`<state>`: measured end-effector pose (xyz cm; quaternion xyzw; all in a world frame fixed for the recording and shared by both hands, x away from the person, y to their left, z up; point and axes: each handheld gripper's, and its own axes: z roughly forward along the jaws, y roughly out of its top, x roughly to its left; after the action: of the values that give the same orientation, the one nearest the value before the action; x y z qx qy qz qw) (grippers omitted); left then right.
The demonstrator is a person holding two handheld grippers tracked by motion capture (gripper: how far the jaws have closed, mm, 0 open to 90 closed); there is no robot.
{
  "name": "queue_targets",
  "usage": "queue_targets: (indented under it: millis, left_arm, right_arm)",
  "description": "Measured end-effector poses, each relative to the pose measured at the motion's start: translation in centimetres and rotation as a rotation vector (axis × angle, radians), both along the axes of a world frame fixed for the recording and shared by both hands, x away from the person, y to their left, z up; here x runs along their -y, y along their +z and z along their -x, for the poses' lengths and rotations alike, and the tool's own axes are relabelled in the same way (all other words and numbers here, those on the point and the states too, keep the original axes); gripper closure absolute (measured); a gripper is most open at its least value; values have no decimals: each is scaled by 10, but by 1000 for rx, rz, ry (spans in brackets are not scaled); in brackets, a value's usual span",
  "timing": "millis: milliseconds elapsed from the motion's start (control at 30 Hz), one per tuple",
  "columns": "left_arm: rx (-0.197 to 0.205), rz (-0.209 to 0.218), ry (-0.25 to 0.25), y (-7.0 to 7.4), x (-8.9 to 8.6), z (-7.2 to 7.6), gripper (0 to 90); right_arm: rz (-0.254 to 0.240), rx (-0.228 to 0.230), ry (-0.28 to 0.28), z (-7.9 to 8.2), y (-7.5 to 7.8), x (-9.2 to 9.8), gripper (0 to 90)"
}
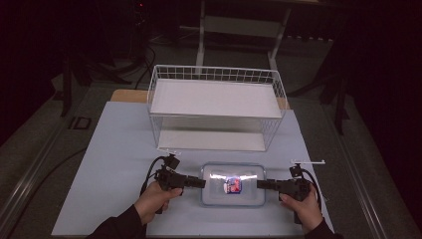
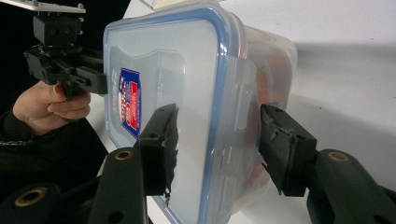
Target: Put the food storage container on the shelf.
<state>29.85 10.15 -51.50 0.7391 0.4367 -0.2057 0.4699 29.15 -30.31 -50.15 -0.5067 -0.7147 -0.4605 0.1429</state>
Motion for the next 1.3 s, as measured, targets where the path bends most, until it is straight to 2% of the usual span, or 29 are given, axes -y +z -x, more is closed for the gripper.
queue_targets:
  millis: [300,400,500,767,833,867,900,1000,1300]
  left_arm:
    - [10,-2,14,5,-2,7,575]
    - [35,0,20,15,-5,7,575]
    - [61,1,32,27,-10,6,575]
    - [127,11,54,62,-23,2,575]
    - [130,13,58,66,-25,1,574]
    - [148,18,63,76,-28,-1,574]
    - [160,18,63,81,-30,-2,574]
    - [185,22,69,95,-34,-4,575]
    - [252,28,99,149,-48,-20,574]
  right_arm:
    - [30,45,-2,7,9,-4,490]
    - [22,56,-5,7,15,-6,491]
    - [16,72,-4,6,25,-10,492]
    - [19,152,8,-2,60,-23,492]
    - [18,160,7,-3,64,-25,492]
    - [18,167,8,-4,68,-26,492]
    - [17,186,10,-7,79,-30,492]
    - [18,223,14,-12,96,-34,492]
    - [5,303,17,-33,148,-48,492]
